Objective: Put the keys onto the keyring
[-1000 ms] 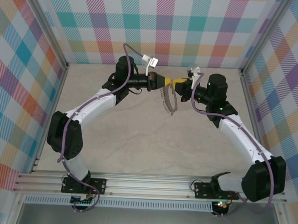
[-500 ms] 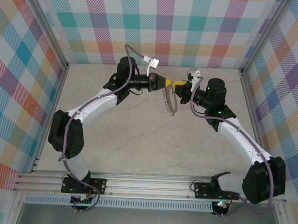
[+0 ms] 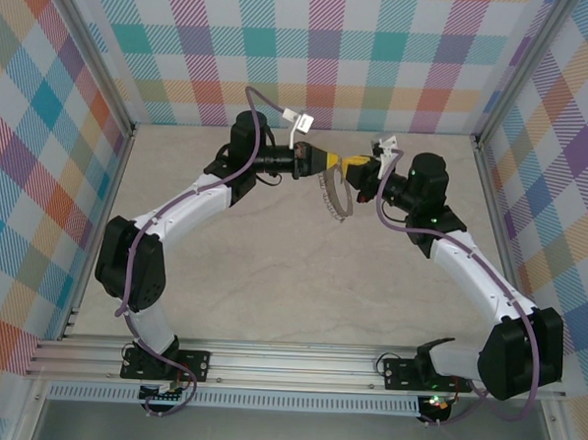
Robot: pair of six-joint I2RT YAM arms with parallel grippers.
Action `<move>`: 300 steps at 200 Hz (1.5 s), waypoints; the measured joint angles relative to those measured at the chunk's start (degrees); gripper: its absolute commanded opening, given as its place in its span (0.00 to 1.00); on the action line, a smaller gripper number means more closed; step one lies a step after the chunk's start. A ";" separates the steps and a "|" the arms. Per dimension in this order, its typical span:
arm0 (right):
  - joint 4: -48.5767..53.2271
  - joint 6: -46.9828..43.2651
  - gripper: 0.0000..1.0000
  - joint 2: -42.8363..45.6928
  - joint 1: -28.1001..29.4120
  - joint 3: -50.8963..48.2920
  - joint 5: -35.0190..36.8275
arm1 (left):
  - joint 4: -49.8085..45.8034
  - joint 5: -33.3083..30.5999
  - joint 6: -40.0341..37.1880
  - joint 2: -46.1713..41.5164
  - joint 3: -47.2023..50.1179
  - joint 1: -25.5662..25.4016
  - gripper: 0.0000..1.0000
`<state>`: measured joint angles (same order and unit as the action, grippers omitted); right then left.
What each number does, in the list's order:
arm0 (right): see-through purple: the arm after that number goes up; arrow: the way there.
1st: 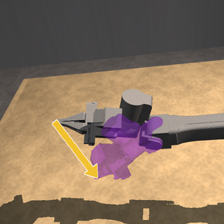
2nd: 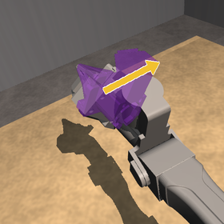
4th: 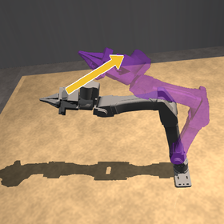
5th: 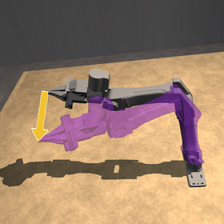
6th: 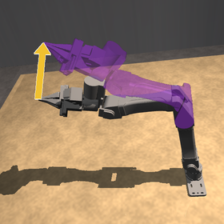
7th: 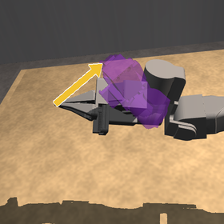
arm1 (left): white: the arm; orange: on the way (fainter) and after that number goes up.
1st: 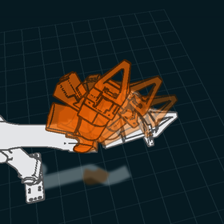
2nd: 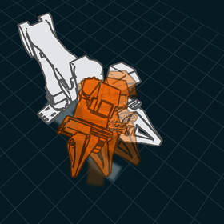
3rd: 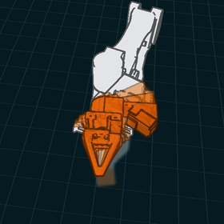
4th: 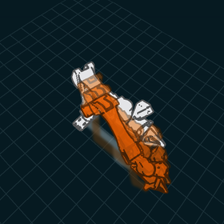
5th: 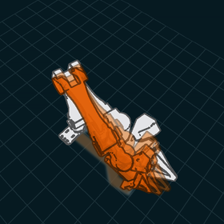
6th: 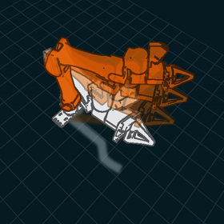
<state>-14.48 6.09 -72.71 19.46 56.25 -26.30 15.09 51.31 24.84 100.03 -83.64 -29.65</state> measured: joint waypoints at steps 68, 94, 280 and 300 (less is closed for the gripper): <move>-1.20 2.89 0.00 0.17 0.94 -1.07 -2.47 | 1.64 -0.92 2.34 0.00 0.02 -0.31 0.00; -1.31 3.39 0.03 0.17 1.33 -1.42 -2.27 | 1.86 -1.27 2.89 0.00 0.02 -0.31 0.00; -1.81 11.39 0.56 4.72 -7.98 -6.45 -11.21 | 4.09 3.80 1.22 0.00 -0.48 -1.73 0.00; -2.27 11.98 0.60 4.61 -7.74 -7.21 -12.68 | 4.11 4.00 1.05 0.00 -0.66 -1.73 0.00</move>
<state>-16.75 18.06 -68.10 11.73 49.04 -38.98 19.20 55.31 25.89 100.03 -84.29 -31.38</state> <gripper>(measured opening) 0.580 0.048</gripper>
